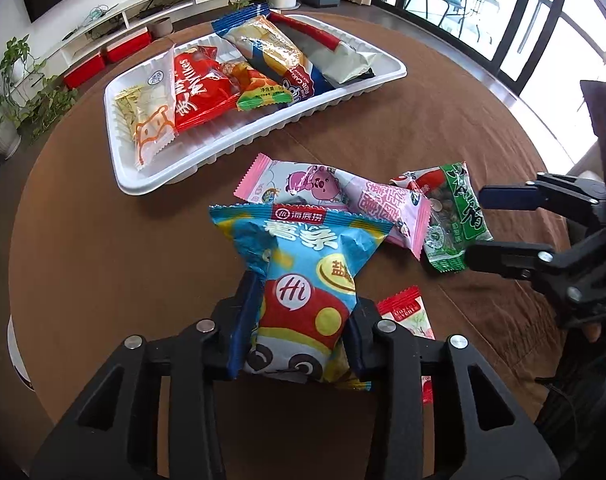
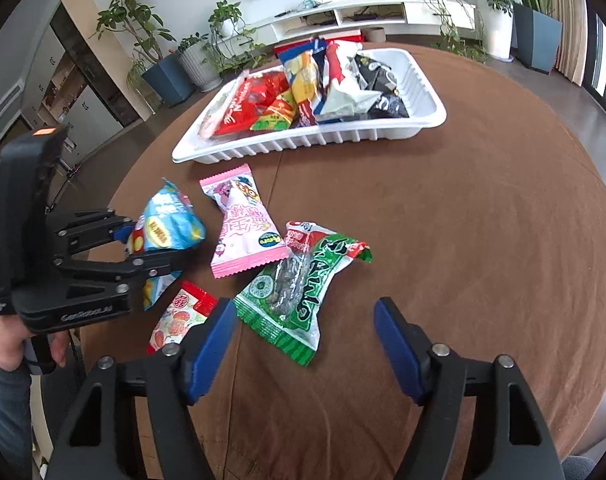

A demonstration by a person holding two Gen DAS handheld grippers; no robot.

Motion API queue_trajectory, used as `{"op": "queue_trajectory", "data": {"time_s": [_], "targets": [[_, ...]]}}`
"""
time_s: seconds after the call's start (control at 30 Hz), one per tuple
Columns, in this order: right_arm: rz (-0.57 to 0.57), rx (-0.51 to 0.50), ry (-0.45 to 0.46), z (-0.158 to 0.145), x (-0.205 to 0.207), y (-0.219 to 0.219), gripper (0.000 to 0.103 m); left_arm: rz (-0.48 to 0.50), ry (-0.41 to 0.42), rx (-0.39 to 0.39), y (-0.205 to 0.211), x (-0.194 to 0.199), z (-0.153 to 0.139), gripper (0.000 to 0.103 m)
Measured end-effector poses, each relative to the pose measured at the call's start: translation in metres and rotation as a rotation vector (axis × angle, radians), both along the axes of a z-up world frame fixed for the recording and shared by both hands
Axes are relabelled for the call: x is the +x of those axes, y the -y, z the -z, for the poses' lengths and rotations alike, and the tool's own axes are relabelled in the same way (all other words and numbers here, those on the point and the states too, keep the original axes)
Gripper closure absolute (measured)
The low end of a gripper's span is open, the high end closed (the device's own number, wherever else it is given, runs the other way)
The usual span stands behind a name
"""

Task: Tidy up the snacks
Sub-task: 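Grasp the blue Hi snack bag with the left tool while the right tool grasps the green candy packet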

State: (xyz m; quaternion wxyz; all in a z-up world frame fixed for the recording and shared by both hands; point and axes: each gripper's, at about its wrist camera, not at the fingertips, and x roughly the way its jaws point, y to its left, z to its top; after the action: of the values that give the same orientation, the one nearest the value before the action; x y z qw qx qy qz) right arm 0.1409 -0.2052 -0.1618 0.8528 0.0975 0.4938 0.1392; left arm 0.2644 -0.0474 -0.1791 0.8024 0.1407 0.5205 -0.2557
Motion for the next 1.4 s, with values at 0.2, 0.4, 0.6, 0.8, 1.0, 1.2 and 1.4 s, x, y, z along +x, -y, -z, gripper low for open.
{"op": "queue_trajectory", "data": {"time_s": [0.2,0.4,0.6,0.8,1.0,1.2,1.4], "targets": [[-0.003,-0.022,-0.005,0.003,0.007,-0.004,0.031,-0.038,0.002,-0.048,-0.009,-0.014,-0.002,0.068],[-0.021,-0.077,0.003,0.002,0.018,-0.016,0.039,-0.078,0.001,-0.097,-0.019,-0.031,-0.004,0.07],[-0.062,-0.16,0.014,0.002,0.022,-0.034,0.053,-0.114,-0.002,-0.147,-0.027,-0.05,-0.005,0.07],[-0.077,-0.189,0.024,0.002,0.022,-0.034,0.074,-0.132,-0.004,-0.174,-0.028,-0.061,-0.006,0.07],[-0.065,-0.165,0.026,-0.001,0.016,-0.023,0.084,-0.144,-0.01,-0.2,-0.03,-0.061,-0.005,0.07],[-0.039,-0.134,0.023,-0.004,0.01,-0.012,0.088,-0.155,-0.013,-0.214,-0.031,-0.061,-0.004,0.07],[-0.024,-0.085,0.045,-0.015,0.001,-0.004,0.088,-0.16,-0.013,-0.228,-0.032,-0.062,-0.006,0.07]]}}
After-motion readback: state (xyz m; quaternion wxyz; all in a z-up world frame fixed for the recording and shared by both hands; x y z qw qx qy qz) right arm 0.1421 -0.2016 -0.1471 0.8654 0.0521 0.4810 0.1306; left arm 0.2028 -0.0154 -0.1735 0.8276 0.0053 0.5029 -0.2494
